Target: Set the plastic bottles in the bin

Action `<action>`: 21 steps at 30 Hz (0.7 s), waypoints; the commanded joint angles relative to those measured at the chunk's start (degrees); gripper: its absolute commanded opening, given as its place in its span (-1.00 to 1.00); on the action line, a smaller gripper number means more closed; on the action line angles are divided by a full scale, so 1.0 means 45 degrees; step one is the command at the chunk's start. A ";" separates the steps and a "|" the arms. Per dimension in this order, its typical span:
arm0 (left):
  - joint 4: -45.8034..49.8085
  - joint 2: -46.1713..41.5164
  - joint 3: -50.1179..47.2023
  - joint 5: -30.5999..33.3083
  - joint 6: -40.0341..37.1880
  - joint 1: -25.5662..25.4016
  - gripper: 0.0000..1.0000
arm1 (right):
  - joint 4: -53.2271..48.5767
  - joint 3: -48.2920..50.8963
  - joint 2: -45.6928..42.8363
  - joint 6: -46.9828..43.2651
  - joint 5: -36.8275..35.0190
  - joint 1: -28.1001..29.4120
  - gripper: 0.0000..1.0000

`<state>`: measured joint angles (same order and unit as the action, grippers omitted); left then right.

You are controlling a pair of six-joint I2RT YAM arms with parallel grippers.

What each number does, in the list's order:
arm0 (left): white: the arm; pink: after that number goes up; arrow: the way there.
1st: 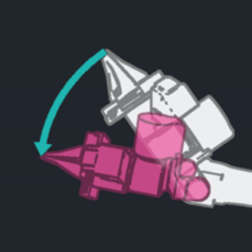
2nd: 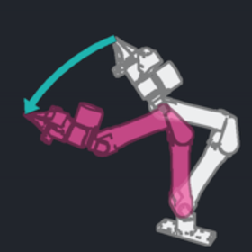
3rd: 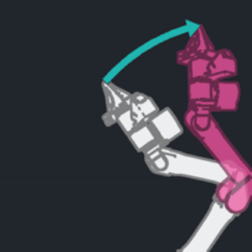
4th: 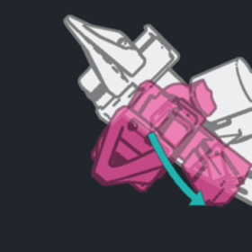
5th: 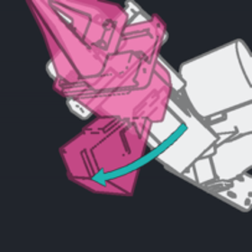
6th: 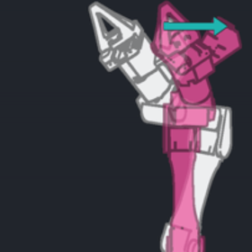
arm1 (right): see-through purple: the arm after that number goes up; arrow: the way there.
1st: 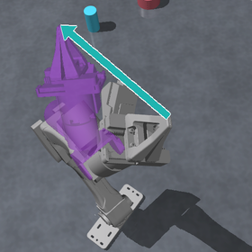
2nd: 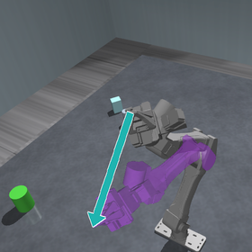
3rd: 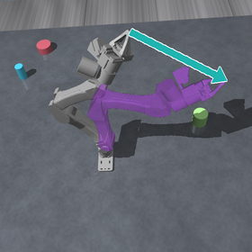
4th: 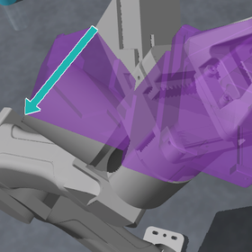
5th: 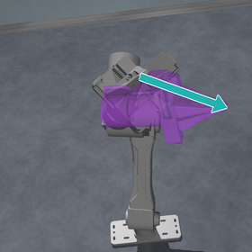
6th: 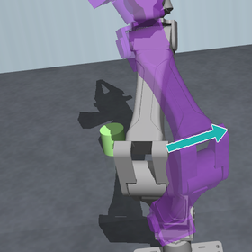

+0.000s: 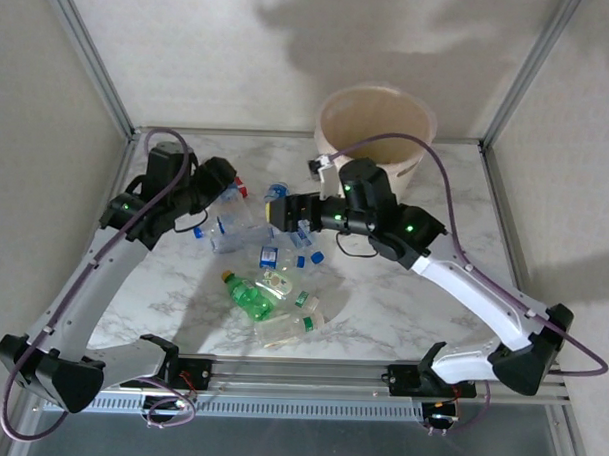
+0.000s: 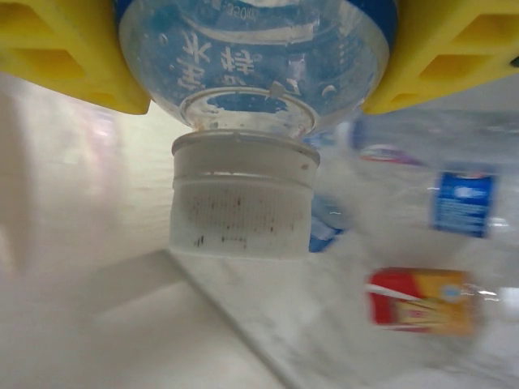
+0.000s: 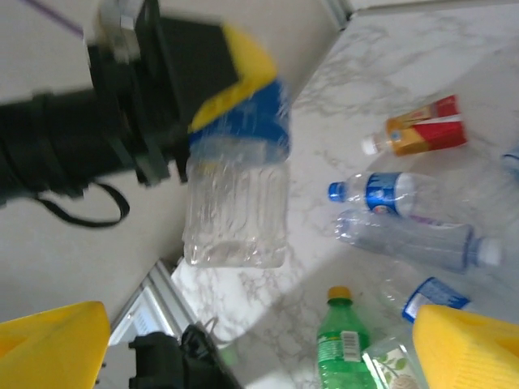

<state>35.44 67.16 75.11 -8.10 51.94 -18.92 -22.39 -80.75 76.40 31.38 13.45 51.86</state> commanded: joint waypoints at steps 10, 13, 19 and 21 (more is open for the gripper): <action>-0.2464 0.0691 0.1492 -0.2916 0.0935 -0.1067 0.18 | 0.1241 -0.0746 0.0657 0.0573 0.0264 0.0434 0.98; -0.2737 0.0683 0.1477 -0.3106 0.1036 -0.1147 0.18 | 0.1145 -0.0843 0.0762 0.0654 0.0144 0.0446 0.97; -0.3702 0.0604 0.1356 -0.3752 0.1344 -0.1323 0.18 | 0.0959 -0.1020 0.1104 0.0761 0.0289 0.0439 0.91; -0.3952 0.0604 0.1318 -0.3879 0.1394 -0.1396 0.19 | 0.1030 -0.1040 0.1166 0.0820 0.0331 0.0448 0.85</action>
<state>22.06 70.24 79.57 -22.85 56.99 -24.47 -18.63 -83.57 81.03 34.28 14.22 53.52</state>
